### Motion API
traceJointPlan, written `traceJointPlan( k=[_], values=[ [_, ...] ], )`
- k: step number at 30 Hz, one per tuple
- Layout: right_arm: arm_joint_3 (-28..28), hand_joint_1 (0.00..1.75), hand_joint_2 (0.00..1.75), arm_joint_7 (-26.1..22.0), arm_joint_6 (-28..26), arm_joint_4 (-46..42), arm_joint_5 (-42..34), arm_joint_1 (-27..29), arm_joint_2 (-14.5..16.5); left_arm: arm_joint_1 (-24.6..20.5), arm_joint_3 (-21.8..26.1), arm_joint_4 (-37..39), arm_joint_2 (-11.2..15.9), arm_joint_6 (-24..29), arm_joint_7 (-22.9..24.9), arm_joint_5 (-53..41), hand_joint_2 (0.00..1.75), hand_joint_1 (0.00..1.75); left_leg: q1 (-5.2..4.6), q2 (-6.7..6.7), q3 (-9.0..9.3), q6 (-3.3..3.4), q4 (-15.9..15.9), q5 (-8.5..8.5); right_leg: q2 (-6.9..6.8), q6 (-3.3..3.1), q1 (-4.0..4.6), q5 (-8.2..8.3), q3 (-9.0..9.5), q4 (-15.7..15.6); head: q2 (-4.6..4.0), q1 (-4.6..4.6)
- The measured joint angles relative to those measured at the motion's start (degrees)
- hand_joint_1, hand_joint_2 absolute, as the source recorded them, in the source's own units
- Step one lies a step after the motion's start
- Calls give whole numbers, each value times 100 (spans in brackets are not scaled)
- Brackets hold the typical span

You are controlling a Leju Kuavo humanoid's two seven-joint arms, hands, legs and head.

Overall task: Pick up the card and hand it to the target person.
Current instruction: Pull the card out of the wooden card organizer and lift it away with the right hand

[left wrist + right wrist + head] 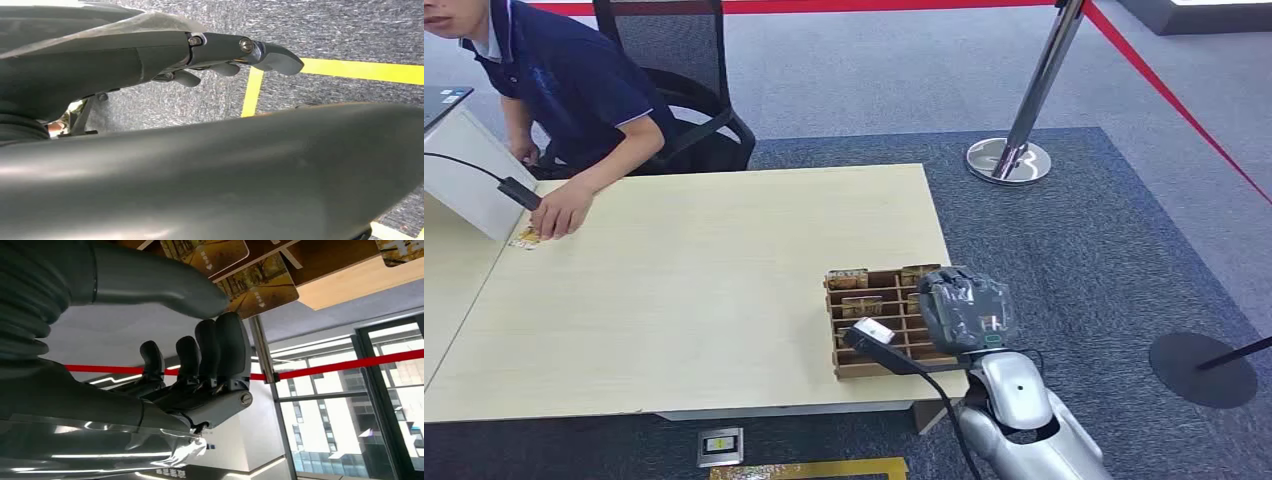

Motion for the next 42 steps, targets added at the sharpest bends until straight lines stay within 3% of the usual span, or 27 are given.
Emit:
traceJointPlan(
  k=[2,6,8,21,31,42],
  values=[
    [-5,92,175,1,1,9,0,3,4,0,-1,0,2,0,-2,-2,0,0,0,0,0,0,0,0,0,0,0,0,0,0,0,-1],
    [-14,60,175,3,7,42,1,16,11,0,-2,0,5,1,-25,-11,0,0,0,0,0,0,0,0,0,0,0,0,0,0,0,-1],
    [-17,56,175,5,11,51,2,18,12,0,-2,0,7,2,-31,-15,0,0,0,0,0,0,0,0,0,0,0,0,0,0,0,-1],
    [-100,72,175,19,36,243,5,8,95,0,-3,0,17,22,-25,-63,0,0,0,0,0,0,0,0,0,0,0,0,0,0,0,-1],
    [-144,64,175,67,36,469,13,-65,135,-3,-19,0,31,3,-31,-98,0,0,0,0,0,0,0,0,0,0,0,0,1,0,0,-1],
    [-205,84,175,32,10,673,7,-151,169,-2,-28,0,35,18,-27,-96,0,0,0,0,-1,0,0,0,0,0,0,0,1,0,0,-1]
  ],
)
